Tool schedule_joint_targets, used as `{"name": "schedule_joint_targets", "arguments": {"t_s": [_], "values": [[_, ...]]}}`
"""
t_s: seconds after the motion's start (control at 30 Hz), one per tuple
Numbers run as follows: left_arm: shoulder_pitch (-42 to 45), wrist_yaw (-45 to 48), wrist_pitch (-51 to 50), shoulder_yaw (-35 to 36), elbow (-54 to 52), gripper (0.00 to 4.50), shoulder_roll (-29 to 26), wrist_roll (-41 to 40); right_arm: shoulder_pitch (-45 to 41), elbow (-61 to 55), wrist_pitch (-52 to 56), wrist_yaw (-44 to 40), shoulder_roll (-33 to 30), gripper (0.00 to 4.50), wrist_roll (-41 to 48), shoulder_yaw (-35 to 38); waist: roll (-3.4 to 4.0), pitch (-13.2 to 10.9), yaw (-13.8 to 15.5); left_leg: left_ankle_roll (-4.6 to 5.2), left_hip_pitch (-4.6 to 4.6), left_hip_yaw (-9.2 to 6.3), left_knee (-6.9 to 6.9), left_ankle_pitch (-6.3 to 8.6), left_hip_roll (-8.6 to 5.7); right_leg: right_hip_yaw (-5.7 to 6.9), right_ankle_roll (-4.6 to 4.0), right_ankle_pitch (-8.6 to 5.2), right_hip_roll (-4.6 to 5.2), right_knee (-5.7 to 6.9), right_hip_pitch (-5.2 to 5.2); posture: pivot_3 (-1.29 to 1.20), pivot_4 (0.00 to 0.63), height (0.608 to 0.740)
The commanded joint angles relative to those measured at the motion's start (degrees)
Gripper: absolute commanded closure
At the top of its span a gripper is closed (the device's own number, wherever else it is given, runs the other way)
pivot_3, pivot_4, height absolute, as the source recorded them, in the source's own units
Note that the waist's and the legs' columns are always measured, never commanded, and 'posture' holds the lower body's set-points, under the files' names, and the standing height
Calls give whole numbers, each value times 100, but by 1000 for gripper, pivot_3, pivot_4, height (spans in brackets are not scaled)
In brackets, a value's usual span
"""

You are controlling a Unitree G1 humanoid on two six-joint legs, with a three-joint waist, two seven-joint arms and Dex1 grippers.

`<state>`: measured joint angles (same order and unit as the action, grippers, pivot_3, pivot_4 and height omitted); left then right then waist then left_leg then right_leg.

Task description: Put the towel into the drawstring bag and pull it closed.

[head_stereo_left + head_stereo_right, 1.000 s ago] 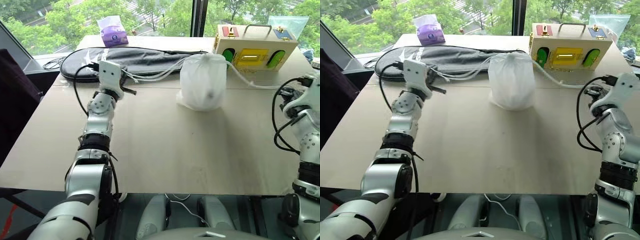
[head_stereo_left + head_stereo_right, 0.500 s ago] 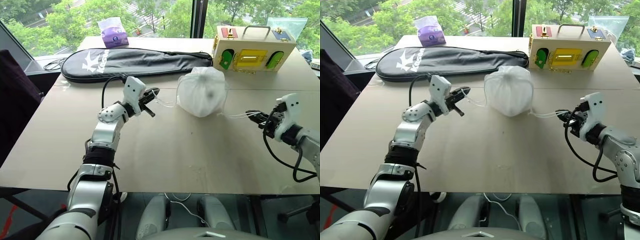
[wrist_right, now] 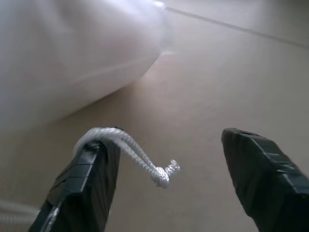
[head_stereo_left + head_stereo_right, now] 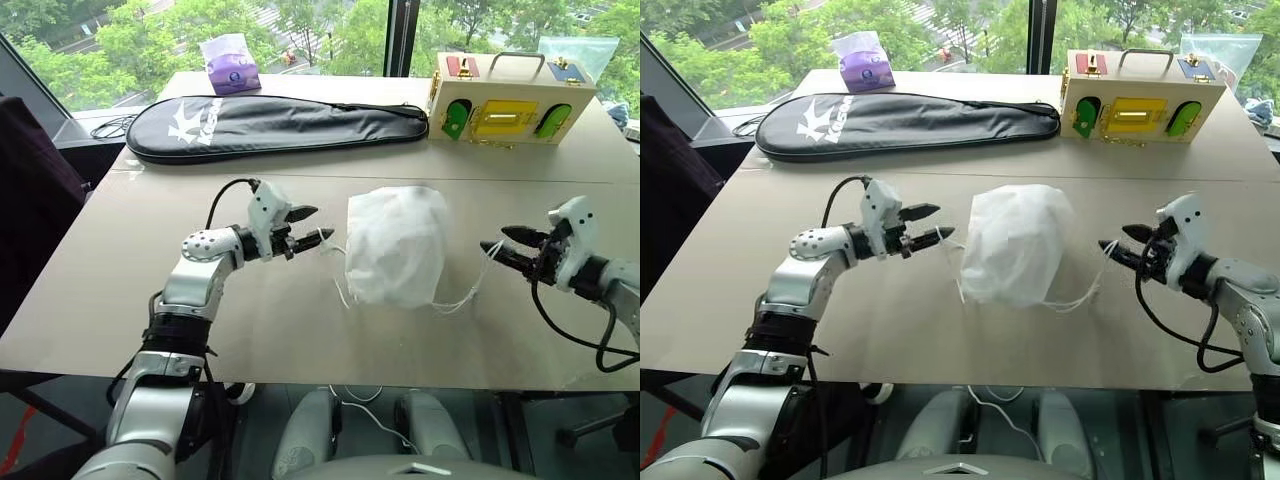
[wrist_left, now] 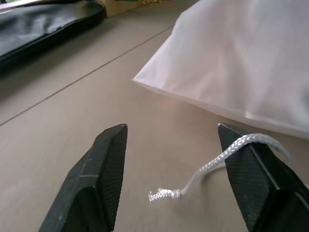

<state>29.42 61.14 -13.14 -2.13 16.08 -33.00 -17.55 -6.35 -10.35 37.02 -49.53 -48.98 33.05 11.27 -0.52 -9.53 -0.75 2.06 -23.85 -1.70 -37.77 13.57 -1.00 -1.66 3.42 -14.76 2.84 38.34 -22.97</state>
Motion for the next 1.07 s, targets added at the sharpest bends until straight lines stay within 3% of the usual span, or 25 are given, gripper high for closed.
{"name": "schedule_joint_targets", "arguments": {"t_s": [0.03, 0.23, 0.47, 0.7, 1.07], "values": [[7, 716, -94, 106, -90, 20, -484, -162, 130, 61, -553, -790, -478, 964, -204, 111, -1, -1, -11, 0, 1, 0, 0, 0, 1, 0, 0, 0, -1, 0, 0, 0, 150, 740], [180, 1628, 444, 22, 611, 20, -1184, 113, 364, 1008, -2146, -1803, -1110, 964, -1061, 37, 0, -1, -6, 0, 11, 0, -7, 0, 7, 3, -1, 0, -6, -1, 11, 0, 150, 740], [263, 1709, 1632, 81, 1454, 20, -1328, 503, -28, 2218, -3389, -1793, -581, 964, -1170, 312, -3, -2, -2, 0, 10, -2, -20, 1, 8, 5, -1, 0, -4, -4, 21, 0, 150, 740], [-43, 1168, 2386, 262, 1694, 20, -1259, 667, 415, 1934, -3461, -1946, -289, 964, -731, 698, -2, -2, 9, 0, 8, -8, -20, 1, 7, 8, -1, 0, 3, -4, 21, 0, 150, 740], [-1211, 918, 1851, 688, 734, 20, -1229, 190, 748, 1921, -3739, -2034, 75, 964, -545, 875, 3, 1, 1, 2, 15, -8, -20, 4, 12, 6, -2, 1, 31, -2, 24, 0, 150, 740]]}}
